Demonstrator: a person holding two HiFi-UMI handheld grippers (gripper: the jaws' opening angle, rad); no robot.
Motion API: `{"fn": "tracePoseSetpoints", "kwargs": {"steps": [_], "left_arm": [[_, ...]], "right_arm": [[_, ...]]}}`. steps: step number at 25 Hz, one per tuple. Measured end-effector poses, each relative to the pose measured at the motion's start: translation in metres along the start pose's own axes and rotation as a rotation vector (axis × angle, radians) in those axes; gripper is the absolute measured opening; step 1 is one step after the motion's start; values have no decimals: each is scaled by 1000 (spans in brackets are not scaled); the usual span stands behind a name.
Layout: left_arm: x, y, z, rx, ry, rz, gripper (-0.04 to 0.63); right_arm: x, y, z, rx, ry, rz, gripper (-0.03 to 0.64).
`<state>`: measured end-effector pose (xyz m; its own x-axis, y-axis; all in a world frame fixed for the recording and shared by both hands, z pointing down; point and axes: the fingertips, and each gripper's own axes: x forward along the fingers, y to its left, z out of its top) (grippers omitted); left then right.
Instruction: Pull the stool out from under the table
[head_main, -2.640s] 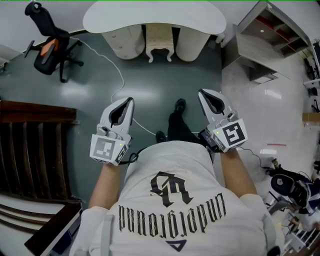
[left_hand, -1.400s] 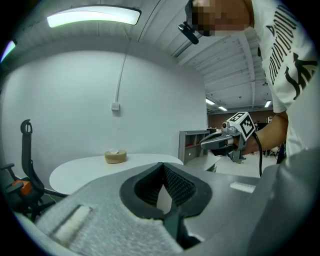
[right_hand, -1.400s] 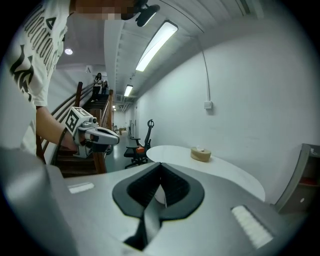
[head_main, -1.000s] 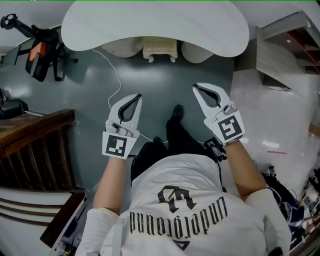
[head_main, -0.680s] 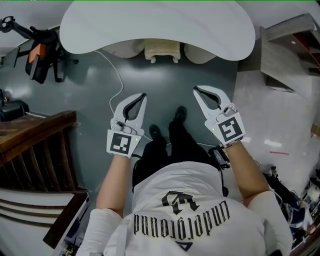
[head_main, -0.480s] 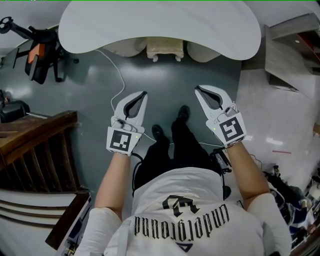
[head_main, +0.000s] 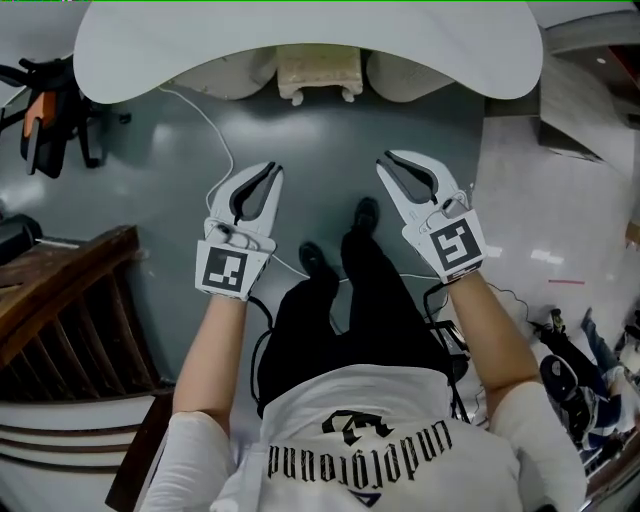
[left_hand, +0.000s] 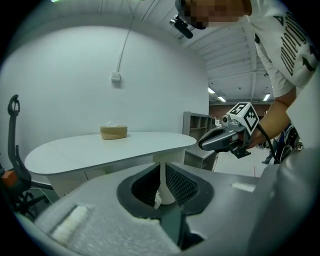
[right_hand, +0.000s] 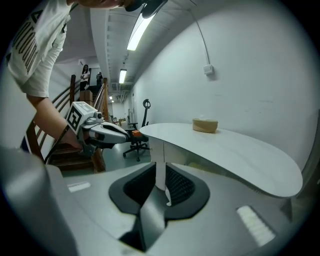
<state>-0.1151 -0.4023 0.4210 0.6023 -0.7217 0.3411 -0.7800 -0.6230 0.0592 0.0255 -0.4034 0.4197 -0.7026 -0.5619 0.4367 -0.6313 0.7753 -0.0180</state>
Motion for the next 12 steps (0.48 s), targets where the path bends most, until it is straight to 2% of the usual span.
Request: {"fn": "tracePoseSetpoints", "kwargs": {"steps": [6, 12], "left_arm": [[36, 22, -58, -2, 0, -36, 63], [77, 46, -117, 15, 4, -50, 138]], "right_arm": [[43, -11, -53, 20, 3, -29, 95], [85, -27, -114, -1, 12, -42, 142]]}}
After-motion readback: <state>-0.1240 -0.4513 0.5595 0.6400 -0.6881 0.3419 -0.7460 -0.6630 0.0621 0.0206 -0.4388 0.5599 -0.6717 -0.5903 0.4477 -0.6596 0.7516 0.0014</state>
